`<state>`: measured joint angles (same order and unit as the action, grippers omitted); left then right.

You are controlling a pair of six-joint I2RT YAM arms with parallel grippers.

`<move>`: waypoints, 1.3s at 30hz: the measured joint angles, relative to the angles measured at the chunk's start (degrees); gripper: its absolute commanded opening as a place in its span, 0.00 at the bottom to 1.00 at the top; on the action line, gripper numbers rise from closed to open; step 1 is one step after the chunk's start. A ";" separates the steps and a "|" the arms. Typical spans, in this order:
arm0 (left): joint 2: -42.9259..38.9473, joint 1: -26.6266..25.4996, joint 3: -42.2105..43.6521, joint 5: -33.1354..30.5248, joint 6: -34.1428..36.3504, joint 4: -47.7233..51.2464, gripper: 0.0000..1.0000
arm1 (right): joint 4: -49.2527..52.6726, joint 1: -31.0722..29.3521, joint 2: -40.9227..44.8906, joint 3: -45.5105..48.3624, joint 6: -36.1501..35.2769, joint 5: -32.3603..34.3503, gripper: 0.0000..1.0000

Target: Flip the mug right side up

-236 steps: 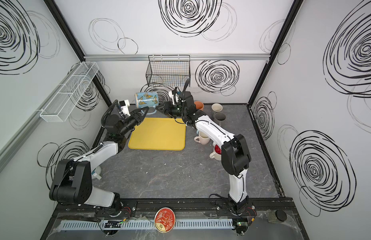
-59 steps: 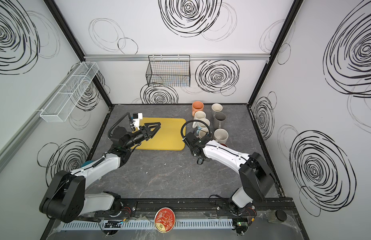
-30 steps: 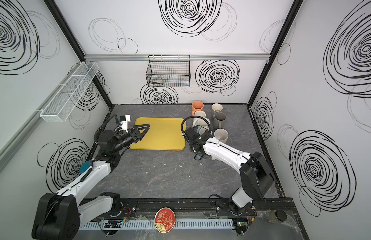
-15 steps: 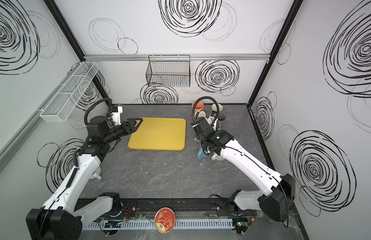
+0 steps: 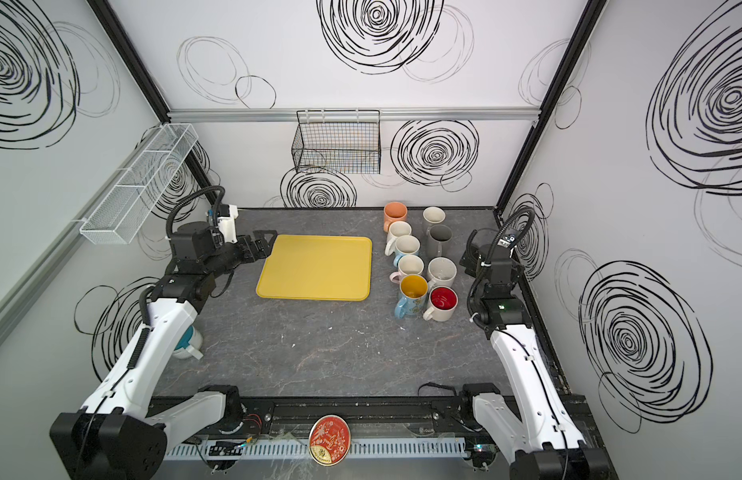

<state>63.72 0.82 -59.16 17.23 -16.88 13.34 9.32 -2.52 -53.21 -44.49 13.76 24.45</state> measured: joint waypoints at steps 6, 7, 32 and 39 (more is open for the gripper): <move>-4.57 0.15 10.29 -10.54 1.95 -6.51 0.99 | -13.88 7.39 -1.36 12.87 -6.80 -9.31 1.00; -5.01 0.20 12.59 -12.00 2.40 -7.69 0.99 | -16.39 8.70 -1.81 14.62 -7.15 -11.08 1.00; 9.29 5.68 41.33 -16.81 6.23 -52.78 0.99 | -51.69 11.52 -14.36 32.39 -9.57 -35.91 1.00; 14.75 6.78 42.42 -15.34 6.19 -64.46 0.99 | -56.35 10.97 -16.37 32.39 -9.68 -38.05 1.00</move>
<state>78.48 7.60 -16.73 1.89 -10.70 -51.11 -47.03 8.45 -69.58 -12.10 4.08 -13.61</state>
